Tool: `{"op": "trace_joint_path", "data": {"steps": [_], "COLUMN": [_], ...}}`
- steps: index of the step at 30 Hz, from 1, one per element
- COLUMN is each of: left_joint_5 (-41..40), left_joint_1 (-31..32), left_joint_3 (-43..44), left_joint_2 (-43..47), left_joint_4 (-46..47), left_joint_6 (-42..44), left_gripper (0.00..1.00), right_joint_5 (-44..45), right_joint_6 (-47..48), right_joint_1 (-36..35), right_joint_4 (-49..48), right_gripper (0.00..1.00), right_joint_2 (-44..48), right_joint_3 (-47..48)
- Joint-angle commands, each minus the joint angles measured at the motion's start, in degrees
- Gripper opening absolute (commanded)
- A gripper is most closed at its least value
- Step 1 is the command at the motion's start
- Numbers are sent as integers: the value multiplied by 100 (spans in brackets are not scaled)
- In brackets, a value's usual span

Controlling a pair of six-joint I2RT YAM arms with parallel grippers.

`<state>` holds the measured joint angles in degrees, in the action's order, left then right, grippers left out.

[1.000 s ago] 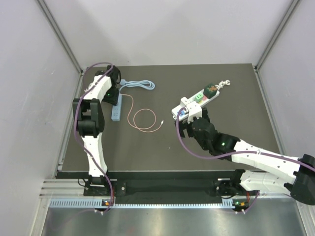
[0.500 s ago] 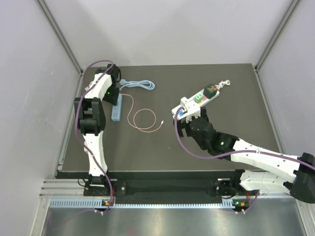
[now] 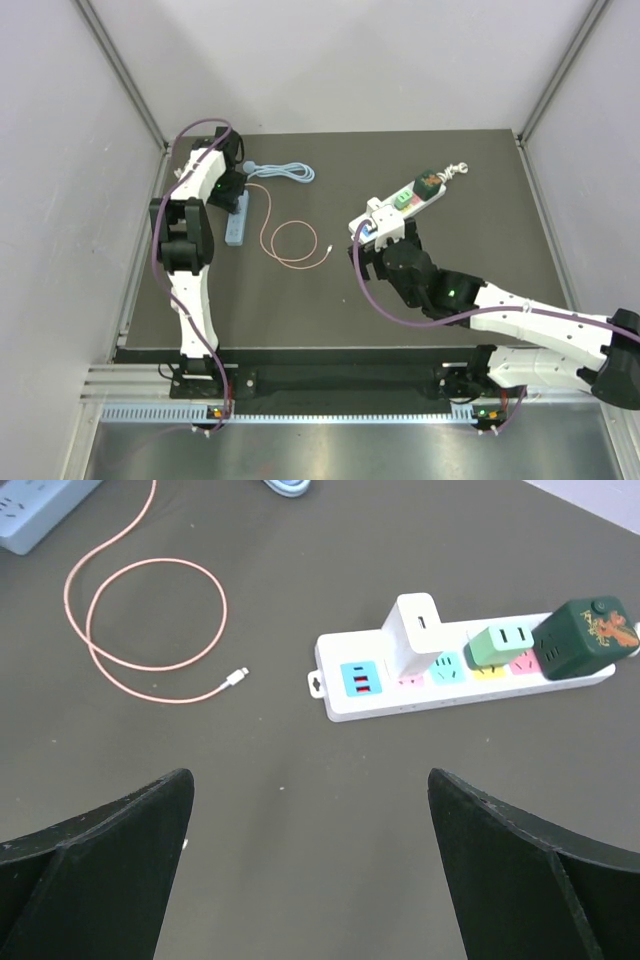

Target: Insert the plug

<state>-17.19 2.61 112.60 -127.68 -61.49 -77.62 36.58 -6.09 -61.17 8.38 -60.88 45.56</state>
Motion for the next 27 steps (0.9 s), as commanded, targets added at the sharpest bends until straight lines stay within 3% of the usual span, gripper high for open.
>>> {"op": "trace_joint_path", "data": {"steps": [1,10,27], "left_joint_5": [181,243,576], "left_joint_1": [-15,-50,-165], "left_joint_3": [157,-71,-370], "left_joint_2": [234,682,665], "left_joint_4": [410,322,138], "left_joint_6": [406,573,582], "left_gripper": [68,69,56], "right_joint_5": [279,622,1053], "right_joint_6": [-147,-296,-191], "right_joint_1": [-246,-633,-1020], "right_joint_4": [93,366,550], "right_gripper": [100,100,100], "right_joint_2": [147,138,-117], "right_joint_3": [313,454,621]}}
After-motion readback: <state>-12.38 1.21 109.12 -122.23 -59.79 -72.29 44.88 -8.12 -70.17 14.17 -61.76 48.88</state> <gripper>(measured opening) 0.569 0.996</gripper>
